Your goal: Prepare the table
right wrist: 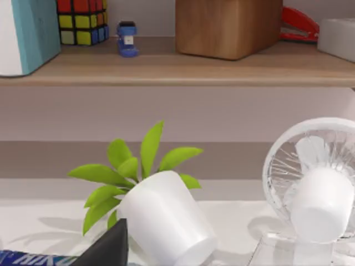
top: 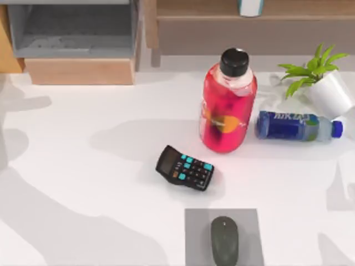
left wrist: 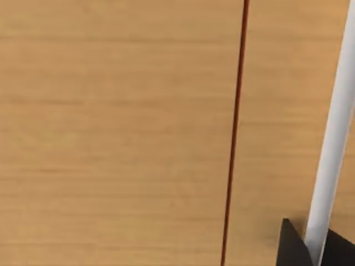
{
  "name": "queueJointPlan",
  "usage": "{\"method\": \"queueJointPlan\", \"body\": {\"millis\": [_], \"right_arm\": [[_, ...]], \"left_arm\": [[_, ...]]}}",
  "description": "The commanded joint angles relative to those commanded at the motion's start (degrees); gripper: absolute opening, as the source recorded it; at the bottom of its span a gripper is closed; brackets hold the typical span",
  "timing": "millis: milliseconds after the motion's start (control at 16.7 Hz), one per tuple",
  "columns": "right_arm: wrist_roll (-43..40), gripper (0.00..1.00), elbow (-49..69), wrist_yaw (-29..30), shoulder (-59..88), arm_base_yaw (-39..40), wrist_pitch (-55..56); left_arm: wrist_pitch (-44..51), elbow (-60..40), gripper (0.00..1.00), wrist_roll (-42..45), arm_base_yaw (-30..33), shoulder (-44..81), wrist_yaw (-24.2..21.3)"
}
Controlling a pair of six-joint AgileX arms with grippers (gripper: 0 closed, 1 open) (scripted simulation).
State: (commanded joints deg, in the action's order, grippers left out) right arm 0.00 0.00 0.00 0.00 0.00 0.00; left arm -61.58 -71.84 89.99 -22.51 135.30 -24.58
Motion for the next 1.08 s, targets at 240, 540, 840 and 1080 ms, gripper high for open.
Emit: {"method": "queueJointPlan", "body": {"millis": [240,540,840,1080], "right_arm": [[0.00,1.00,0.00,0.00,0.00,0.00,0.00],[0.00,1.00,0.00,0.00,0.00,0.00,0.00],[0.00,1.00,0.00,0.00,0.00,0.00,0.00],[0.00,1.00,0.00,0.00,0.00,0.00,0.00]], "left_arm": [[0.00,0.00,0.08,0.00,0.00,0.00,0.00],[0.00,0.00,0.45,0.00,0.00,0.00,0.00],[0.00,0.00,0.83,0.00,0.00,0.00,0.00],[0.00,0.00,1.00,0.00,0.00,0.00,0.00]]}}
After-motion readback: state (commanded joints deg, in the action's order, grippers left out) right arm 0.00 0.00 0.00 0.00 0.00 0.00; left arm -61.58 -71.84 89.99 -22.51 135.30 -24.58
